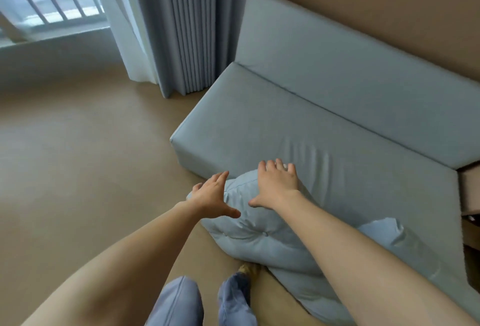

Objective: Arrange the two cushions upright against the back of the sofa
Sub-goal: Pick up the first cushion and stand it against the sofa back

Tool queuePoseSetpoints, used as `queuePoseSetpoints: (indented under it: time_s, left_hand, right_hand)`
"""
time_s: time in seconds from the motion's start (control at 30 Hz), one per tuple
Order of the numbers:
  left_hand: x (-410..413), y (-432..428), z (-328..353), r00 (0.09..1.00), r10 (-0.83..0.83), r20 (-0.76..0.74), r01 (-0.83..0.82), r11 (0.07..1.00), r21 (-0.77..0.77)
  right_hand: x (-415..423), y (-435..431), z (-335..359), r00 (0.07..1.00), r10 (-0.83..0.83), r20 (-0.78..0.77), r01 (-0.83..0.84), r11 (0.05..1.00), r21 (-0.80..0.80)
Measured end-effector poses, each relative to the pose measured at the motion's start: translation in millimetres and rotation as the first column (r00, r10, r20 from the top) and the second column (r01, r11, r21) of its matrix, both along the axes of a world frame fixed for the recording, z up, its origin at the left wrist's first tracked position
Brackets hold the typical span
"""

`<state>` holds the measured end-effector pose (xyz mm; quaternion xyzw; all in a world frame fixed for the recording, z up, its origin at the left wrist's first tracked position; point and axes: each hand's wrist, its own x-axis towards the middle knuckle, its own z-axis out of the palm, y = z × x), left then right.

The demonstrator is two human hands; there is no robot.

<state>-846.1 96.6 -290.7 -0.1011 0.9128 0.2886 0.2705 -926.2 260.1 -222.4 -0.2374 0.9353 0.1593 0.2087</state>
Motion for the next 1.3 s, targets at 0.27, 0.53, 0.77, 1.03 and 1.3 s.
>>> queuePoseSetpoints:
  time_s: [0.27, 0.53, 0.77, 1.03, 1.3]
  left_hand:
    - [-80.7, -30.4, -153.6, 0.996, -0.035, 0.087, 0.026, 0.994, 0.109]
    - [-88.3, -48.5, -260.8, 0.976, -0.163, 0.145, 0.129, 0.967, 0.219]
    - [-95.1, -36.7, -297.8, 0.947, -0.319, 0.027, 0.31, 0.935, 0.174]
    - [-100.5, -41.1, -354.9, 0.938, -0.346, 0.001, 0.332, 0.901, 0.278]
    - [-78.4, -58.1, -215.4, 0.959, -0.275, -0.066, 0.28, 0.955, 0.099]
  right_hand:
    - [-88.2, -71.3, -123.0, 0.965, 0.091, 0.245, -0.199, 0.865, 0.46]
    - [-112.5, -66.0, -197.9, 0.9, -0.196, 0.39, -0.09, 0.791, 0.605]
    - [-105.1, -41.8, -183.8, 0.914, -0.113, 0.39, -0.111, 0.854, 0.509]
    - [-86.6, -23.4, -184.0, 0.93, 0.012, 0.368, -0.18, 0.887, 0.426]
    - [-87.5, -1.4, -66.4, 0.929, 0.074, 0.363, -0.203, 0.921, 0.332]
